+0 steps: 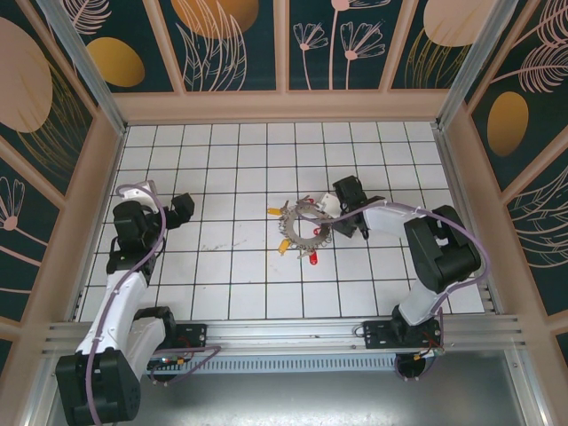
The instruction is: Put the keys on the keyring
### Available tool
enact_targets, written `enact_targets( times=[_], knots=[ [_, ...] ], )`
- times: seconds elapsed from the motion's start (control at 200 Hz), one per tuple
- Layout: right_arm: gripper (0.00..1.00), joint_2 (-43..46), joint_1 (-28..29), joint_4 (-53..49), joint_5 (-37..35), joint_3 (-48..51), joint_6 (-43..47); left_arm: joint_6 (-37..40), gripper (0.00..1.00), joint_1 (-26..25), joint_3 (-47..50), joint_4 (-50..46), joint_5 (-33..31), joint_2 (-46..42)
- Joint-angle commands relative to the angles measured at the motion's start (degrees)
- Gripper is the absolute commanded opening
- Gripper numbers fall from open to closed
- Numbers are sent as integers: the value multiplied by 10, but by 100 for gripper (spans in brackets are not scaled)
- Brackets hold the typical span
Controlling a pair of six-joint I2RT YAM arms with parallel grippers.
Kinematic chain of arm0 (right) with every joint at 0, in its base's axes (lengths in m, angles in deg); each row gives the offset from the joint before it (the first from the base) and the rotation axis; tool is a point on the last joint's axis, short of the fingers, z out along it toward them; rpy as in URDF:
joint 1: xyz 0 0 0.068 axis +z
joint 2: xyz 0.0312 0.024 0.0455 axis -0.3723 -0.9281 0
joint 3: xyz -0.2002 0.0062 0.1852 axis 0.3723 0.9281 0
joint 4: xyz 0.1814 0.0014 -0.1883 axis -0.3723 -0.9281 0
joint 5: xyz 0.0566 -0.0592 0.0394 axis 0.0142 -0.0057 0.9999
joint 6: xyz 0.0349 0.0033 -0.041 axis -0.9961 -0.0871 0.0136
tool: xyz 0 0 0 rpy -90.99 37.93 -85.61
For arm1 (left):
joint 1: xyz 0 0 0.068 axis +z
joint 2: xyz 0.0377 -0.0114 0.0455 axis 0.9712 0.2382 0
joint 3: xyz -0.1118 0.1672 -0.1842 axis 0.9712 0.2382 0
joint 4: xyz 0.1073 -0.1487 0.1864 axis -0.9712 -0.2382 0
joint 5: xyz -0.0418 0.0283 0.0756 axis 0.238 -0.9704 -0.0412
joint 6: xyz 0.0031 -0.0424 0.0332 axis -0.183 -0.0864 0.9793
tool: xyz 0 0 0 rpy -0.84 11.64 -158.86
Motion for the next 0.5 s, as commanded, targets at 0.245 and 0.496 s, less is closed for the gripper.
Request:
enact_targets(
  times=[0.245, 0.496],
  knots=[
    [15, -33, -50, -69, -65, -6, 1, -27, 99, 3, 36, 38, -46, -16],
    [30, -23, -62, -82, -75, -12, -2, -21, 99, 3, 31, 20, -83, -12]
  ],
)
